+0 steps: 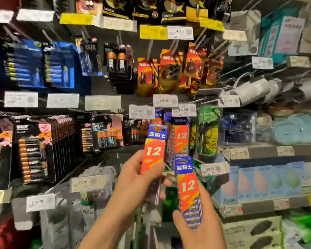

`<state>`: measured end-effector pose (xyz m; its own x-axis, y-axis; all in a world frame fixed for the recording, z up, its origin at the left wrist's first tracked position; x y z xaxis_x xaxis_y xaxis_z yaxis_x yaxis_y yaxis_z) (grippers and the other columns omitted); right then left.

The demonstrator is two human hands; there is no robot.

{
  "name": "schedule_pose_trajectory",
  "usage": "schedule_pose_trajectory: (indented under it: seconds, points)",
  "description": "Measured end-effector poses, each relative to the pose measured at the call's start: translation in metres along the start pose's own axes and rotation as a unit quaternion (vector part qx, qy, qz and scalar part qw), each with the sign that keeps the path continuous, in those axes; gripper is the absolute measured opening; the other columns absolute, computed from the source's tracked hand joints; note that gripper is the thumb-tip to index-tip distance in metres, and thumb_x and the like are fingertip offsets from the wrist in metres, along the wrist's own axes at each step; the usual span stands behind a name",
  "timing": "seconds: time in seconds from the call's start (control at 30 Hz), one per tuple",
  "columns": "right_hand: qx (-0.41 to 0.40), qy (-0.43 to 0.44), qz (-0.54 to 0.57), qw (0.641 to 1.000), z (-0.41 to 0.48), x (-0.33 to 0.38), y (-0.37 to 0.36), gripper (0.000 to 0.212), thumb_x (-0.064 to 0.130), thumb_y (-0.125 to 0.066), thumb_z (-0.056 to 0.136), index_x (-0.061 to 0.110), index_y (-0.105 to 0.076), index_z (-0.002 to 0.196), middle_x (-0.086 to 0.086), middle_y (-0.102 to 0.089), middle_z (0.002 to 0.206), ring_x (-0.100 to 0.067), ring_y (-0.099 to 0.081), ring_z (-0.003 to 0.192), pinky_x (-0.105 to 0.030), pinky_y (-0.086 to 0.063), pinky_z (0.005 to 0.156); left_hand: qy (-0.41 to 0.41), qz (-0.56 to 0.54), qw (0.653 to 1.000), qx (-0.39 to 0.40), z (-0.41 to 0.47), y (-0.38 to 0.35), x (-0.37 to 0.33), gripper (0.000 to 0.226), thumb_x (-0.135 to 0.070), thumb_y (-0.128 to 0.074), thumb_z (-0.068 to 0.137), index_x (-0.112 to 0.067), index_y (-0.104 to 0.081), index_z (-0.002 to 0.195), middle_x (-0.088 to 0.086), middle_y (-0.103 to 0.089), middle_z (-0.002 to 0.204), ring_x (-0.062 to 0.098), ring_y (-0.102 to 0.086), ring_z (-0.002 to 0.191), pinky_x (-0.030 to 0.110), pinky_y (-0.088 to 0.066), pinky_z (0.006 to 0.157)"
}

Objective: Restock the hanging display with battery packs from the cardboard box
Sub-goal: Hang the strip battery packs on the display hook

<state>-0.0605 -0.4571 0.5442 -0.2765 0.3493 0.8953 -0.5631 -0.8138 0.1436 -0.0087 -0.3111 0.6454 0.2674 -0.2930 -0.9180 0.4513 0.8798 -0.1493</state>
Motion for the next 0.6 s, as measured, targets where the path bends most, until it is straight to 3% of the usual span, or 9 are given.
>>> schedule_pose_trajectory:
  seconds: [0.07,0.17,0.3,0.37,0.43,0.53,0.6]
  points:
    - [-0.011,0.008,-0.03,0.999,0.032,0.005,-0.011,0.086,0.013,-0.081,0.08,0.056,-0.028,0.131,0.034,-0.063,0.104,0.016,-0.058,0.095,-0.008,-0.044,0.072,-0.003,-0.01,0.999,0.037,0.04,0.004,-0.007,0.021,-0.011,-0.065,0.093,-0.014,-0.065,0.114,0.013,-0.075,0.082,0.025,-0.07,0.064,0.033,-0.056,0.05]
    - [-0.028,0.021,-0.026,0.999,0.075,0.017,-0.023,0.074,0.018,-0.081,0.079,0.055,-0.029,0.116,0.022,-0.064,0.1,0.004,-0.063,0.084,-0.02,-0.051,0.072,-0.008,-0.019,0.998,0.062,0.095,0.008,-0.017,0.017,-0.011,-0.061,0.096,-0.013,-0.066,0.112,0.016,-0.075,0.084,0.025,-0.069,0.061,0.031,-0.056,0.051]
    - [-0.028,0.028,-0.036,0.999,0.114,0.027,-0.036,0.082,0.013,-0.078,0.074,0.066,-0.026,0.109,0.018,-0.066,0.102,-0.008,-0.066,0.081,-0.038,-0.056,0.076,-0.018,-0.046,0.995,0.092,0.138,0.007,-0.03,0.012,-0.016,-0.058,0.095,-0.013,-0.064,0.106,0.016,-0.072,0.076,0.027,-0.065,0.055,0.027,-0.053,0.044]
    - [-0.032,0.029,-0.028,0.999,0.125,0.028,-0.04,0.084,0.014,-0.079,0.069,0.069,-0.03,0.11,0.026,-0.066,0.102,-0.008,-0.068,0.081,-0.042,-0.057,0.079,-0.033,-0.065,0.991,0.114,0.147,0.01,-0.034,0.023,-0.02,-0.063,0.088,-0.011,-0.063,0.11,0.016,-0.07,0.076,0.027,-0.065,0.055,0.028,-0.053,0.044]
    - [-0.037,0.047,-0.017,0.998,0.132,0.024,-0.043,0.083,0.018,-0.082,0.071,0.068,-0.033,0.116,0.033,-0.063,0.104,-0.006,-0.069,0.086,-0.039,-0.059,0.081,-0.045,-0.077,0.987,0.136,0.15,0.012,-0.039,0.036,-0.021,-0.067,0.085,-0.009,-0.063,0.119,0.022,-0.069,0.076,0.028,-0.062,0.052,0.028,-0.053,0.045]
    - [-0.032,0.065,0.003,0.997,0.141,0.025,-0.048,0.08,0.019,-0.082,0.08,0.067,-0.034,0.123,0.034,-0.061,0.106,0.002,-0.067,0.09,-0.014,-0.054,0.074,-0.06,-0.094,0.983,0.146,0.151,0.014,-0.05,0.048,-0.024,-0.063,0.086,-0.007,-0.06,0.131,0.021,-0.067,0.071,0.027,-0.059,0.05,0.027,-0.052,0.046]
    - [-0.033,0.093,0.007,0.995,0.144,0.027,-0.052,0.081,0.02,-0.08,0.084,0.067,-0.033,0.13,0.033,-0.06,0.116,0.005,-0.064,0.098,-0.009,-0.051,0.077,-0.067,-0.086,0.984,0.139,0.152,0.015,-0.058,0.05,-0.027,-0.058,0.084,-0.01,-0.064,0.131,0.021,-0.064,0.069,0.027,-0.059,0.049,0.027,-0.052,0.046]
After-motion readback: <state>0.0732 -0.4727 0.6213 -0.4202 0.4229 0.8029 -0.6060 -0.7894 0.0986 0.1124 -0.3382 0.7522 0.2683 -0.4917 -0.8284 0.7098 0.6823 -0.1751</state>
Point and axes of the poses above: each hand's wrist, its own z-axis towards the middle knuckle, its own y-axis out of the back of the hand, x = y × z, the point moved 2 cm from there along z, towards the middle knuckle
